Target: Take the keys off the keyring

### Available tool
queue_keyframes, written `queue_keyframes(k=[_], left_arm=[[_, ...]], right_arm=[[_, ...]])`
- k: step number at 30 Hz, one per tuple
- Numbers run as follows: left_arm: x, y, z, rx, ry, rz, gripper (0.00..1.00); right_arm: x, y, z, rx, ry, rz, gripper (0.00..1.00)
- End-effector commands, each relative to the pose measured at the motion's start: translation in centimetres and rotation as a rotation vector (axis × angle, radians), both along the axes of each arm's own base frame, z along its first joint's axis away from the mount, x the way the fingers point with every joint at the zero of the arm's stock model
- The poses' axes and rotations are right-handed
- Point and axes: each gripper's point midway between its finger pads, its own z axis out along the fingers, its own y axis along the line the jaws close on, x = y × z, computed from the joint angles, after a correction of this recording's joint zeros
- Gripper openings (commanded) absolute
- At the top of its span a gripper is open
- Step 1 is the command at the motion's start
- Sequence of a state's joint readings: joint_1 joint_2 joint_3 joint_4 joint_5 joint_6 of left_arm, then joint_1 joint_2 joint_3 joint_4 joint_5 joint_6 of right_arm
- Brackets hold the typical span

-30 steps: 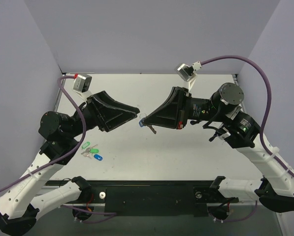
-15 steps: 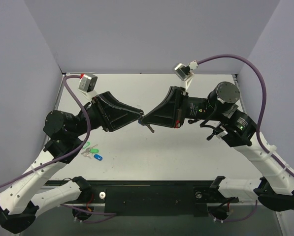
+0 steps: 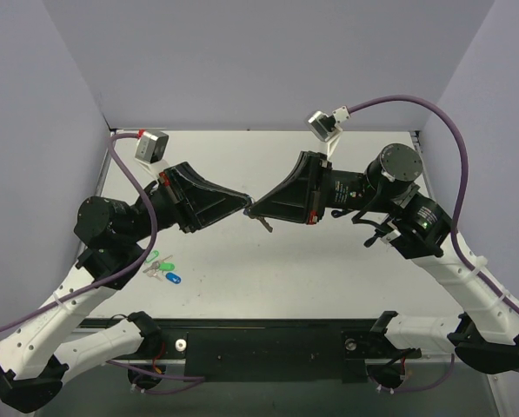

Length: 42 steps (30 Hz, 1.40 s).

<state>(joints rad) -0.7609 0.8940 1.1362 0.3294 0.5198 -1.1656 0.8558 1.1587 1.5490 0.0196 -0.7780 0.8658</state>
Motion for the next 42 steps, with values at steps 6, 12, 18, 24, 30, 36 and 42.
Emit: queue_keyframes(k=[6,12,18,24,30,36,42], left_arm=[[-1.1,0.4,0.9,0.036,-0.071,0.002,0.00],[-1.9,-0.1,-0.3,0.142,-0.109,-0.039,0.00],[-2.9,-0.4,-1.4,0.215,-0.140,-0.103,0.00],[-3.7,-0.5,-2.2,0.282,-0.150,-0.156,0.00],[-4.4,-0.4,-2.7,0.328,-0.154,-0.203,0.00],[-4.7,-0.4,-3.2,0.370,-0.142,-0.233,0.00],[-4.3,-0.4,-2.8,0.387,-0.123,-0.210,0.09]], right_arm=[[-0.2,-0.4,1.6,0.063,-0.053,0.004,0.00],[-0.3,-0.5,1.3,0.053,-0.045,0.011,0.00],[-0.6,-0.8,0.6,0.027,-0.042,0.030,0.00],[-0.7,-0.9,0.0,0.004,-0.036,0.050,0.00],[-0.8,-1.0,-0.3,-0.009,-0.036,0.065,0.00],[-0.9,-0.9,-0.6,-0.017,-0.031,0.072,0.00],[-0.8,-0.9,-0.8,-0.017,-0.031,0.069,0.00]])
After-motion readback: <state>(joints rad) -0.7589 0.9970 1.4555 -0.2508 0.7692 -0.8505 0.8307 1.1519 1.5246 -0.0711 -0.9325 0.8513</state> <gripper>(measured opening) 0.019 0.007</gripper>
